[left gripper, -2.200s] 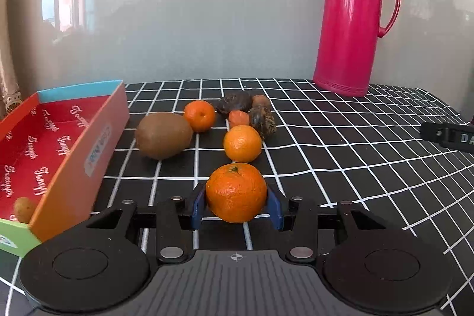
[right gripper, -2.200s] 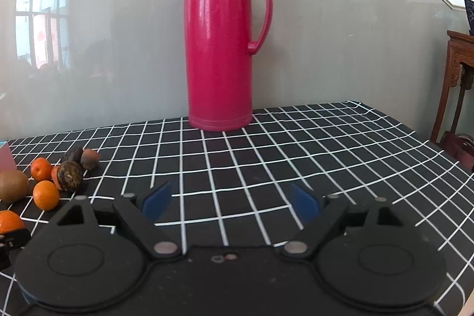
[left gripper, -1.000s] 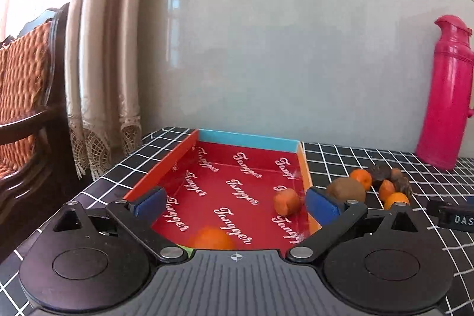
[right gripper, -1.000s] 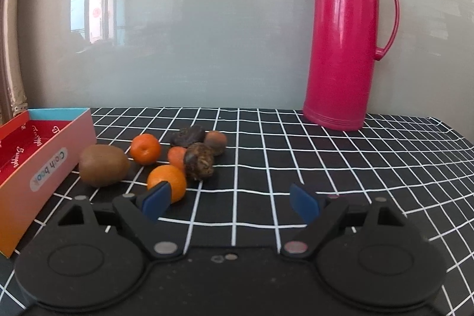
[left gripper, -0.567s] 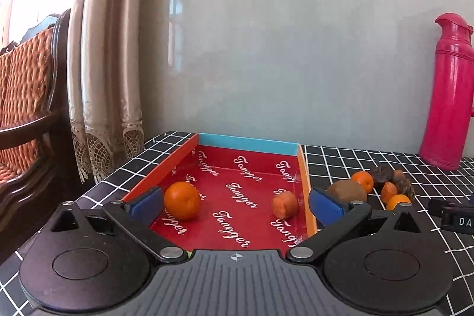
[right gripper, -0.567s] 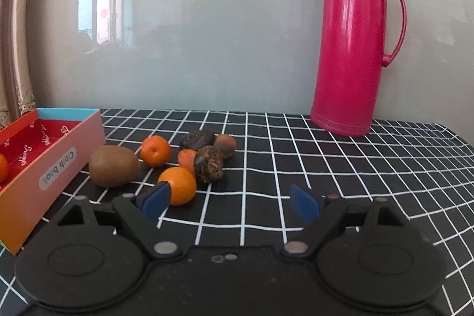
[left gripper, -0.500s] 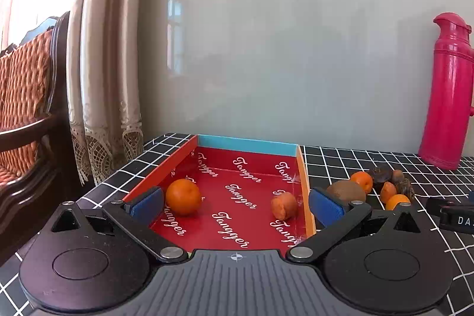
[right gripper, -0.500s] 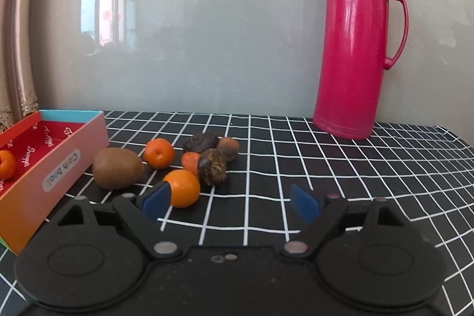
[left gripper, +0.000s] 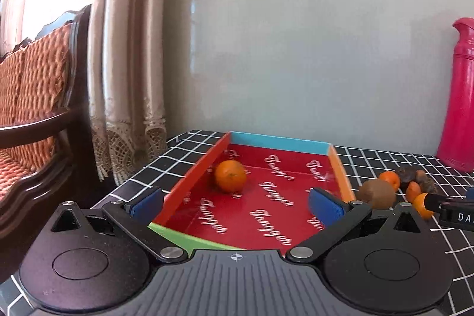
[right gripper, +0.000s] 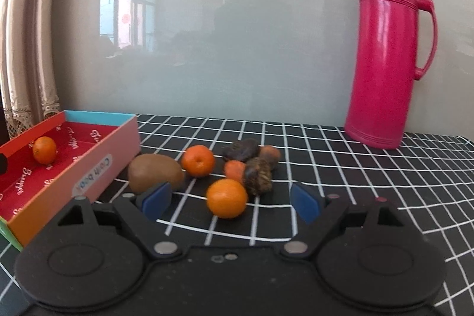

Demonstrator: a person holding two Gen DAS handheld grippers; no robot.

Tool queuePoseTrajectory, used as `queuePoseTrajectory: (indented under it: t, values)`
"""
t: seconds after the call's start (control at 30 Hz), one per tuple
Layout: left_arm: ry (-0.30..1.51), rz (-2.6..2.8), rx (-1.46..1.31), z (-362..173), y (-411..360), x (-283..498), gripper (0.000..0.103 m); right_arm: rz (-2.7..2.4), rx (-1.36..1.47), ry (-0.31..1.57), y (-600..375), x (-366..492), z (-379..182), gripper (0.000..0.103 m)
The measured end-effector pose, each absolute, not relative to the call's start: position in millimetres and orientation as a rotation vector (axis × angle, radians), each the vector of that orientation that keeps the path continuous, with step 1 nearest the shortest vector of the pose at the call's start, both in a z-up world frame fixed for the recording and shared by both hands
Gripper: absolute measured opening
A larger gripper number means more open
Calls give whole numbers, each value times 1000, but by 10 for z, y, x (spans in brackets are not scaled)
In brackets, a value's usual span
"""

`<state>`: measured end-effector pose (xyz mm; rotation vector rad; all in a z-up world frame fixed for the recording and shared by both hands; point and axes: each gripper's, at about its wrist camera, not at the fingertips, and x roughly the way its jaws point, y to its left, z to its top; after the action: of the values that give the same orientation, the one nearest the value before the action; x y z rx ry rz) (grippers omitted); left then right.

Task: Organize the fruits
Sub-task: 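Grasp the kiwi with the right gripper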

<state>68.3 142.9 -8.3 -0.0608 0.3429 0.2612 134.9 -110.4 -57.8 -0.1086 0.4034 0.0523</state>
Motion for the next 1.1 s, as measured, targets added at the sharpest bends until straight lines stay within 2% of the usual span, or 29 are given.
queuePoseTrajectory:
  t: [0.83, 0.93, 1.0, 1.1]
  values:
    - [369, 390, -118, -152, 2003, 721, 103, 143, -157, 434, -548, 1738, -686, 85]
    - [371, 396, -120, -165, 2050, 726, 103, 150, -167, 455, -496, 1829, -712, 79]
    - [377, 401, -119, -175, 2081, 731, 103, 146, -176, 470, -476, 1884, -728, 70]
    - [383, 405, -124, -187, 2124, 733, 103, 146, -173, 504, -466, 1960, -746, 65]
